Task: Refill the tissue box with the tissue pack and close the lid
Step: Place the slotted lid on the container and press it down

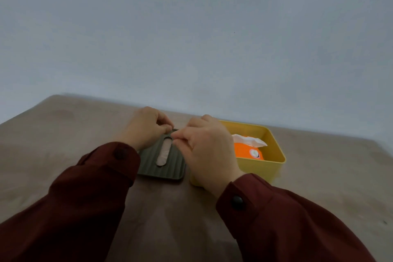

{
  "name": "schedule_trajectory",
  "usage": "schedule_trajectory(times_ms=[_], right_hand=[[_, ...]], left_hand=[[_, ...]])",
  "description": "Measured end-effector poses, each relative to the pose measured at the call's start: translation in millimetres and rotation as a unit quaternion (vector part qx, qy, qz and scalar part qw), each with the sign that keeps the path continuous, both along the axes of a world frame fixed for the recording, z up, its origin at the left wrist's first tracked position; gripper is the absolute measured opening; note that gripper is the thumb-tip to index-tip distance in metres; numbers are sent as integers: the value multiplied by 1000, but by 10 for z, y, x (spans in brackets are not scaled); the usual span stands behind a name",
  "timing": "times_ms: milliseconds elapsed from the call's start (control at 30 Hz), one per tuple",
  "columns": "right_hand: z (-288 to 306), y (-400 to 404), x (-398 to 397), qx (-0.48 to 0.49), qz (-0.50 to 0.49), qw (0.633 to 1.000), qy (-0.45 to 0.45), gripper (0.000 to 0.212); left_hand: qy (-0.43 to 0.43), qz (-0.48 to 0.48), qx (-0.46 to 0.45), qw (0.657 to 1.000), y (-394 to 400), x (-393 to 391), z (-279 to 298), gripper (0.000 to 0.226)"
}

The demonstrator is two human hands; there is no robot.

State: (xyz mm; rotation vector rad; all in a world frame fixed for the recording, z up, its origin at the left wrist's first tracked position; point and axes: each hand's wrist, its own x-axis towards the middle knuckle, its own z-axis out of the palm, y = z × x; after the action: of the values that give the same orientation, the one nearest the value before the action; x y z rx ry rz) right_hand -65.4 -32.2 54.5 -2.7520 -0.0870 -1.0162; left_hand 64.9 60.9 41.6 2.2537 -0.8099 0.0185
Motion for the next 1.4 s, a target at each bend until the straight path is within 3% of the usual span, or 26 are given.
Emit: schedule_trajectory(times_ms=[133, 300, 533, 633, 733, 833, 1400], right_hand=[[-85, 105, 63, -105, -27, 994, 24, 3], [-188, 225, 99, -153, -12, 980, 126, 6], [-360, 325, 204, -149, 50, 962, 224, 16], [-447, 330, 254, -141, 52, 957, 248, 17], [-514, 314, 291, -141, 46, 955, 256, 18], [-545, 309, 300, -140, 44, 956, 255, 17], [-481, 404, 201, -134, 30, 976, 167, 14]], left_hand=[[14, -30, 44, 998, -47, 163, -96, 18], [13, -31, 85, 996, -183, 339, -193, 27], [5, -52, 175, 983, -326, 451, -322, 38], [1, -59, 194, 979, -340, 477, -385, 33], [10, -61, 201, 978, -331, 491, -418, 16], [3, -65, 200, 978, -322, 512, -472, 35], [-5, -52, 173, 983, -297, 569, -513, 41]])
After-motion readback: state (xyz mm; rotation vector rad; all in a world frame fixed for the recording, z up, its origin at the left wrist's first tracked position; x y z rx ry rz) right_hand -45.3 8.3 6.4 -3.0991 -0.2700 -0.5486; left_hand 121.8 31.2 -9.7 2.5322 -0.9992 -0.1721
